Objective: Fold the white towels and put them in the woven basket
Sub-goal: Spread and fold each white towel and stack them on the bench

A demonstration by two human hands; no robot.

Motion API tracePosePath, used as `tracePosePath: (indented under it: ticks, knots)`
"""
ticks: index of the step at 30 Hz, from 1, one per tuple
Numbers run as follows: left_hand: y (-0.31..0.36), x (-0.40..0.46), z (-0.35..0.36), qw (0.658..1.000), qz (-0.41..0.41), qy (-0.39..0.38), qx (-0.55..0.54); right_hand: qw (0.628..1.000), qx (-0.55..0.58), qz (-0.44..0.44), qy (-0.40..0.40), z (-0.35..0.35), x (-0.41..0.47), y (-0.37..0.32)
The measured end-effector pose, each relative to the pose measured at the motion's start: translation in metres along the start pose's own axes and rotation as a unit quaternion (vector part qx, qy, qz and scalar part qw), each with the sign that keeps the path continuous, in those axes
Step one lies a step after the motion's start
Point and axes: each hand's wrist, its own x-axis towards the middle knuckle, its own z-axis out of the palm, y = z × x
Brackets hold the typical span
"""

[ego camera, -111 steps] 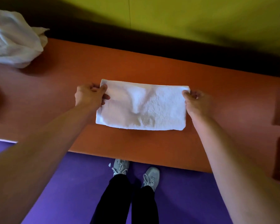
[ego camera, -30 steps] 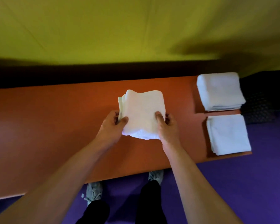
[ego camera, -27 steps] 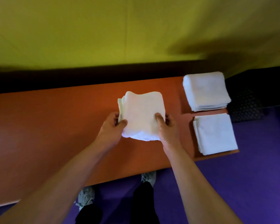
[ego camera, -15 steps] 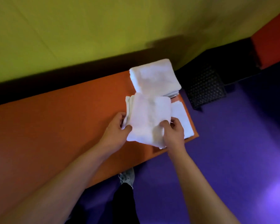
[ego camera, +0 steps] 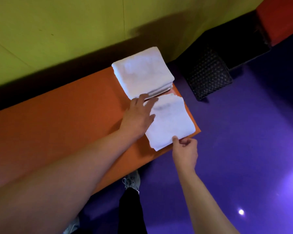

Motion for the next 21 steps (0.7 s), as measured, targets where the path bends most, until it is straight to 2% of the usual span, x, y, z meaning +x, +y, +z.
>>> tracePosePath:
  ticks: [2,4,6,8,14,18,21]
  knots:
    - [0.001,-0.016,0.009,0.998,0.037,-0.016,0.051,0.989,-0.058,-0.123,0.056,0.002,-0.003,0.000]
    - [0.000,-0.030,0.016,0.992,0.037,-0.095,0.073,0.955,-0.148,-0.250,0.064,0.007,-0.006,0.000]
    - [-0.004,-0.038,0.019,0.984,0.016,-0.161,0.078,0.923,-0.237,-0.303,0.001,0.013,-0.005,0.002]
    - [-0.005,-0.042,0.018,0.982,0.012,-0.171,0.073,0.906,-0.295,-0.300,-0.041,0.019,-0.004,0.005]
    - [-0.011,-0.056,-0.007,0.992,0.013,-0.111,0.054,0.899,-0.261,-0.350,0.010,0.030,-0.014,-0.015]
    - [-0.031,-0.080,-0.033,0.998,0.001,-0.027,0.050,0.887,-0.238,-0.394,-0.016,0.047,-0.038,-0.037]
    - [-0.056,-0.103,-0.058,0.999,-0.024,0.008,0.049,0.874,-0.220,-0.433,-0.025,0.065,-0.065,-0.054]
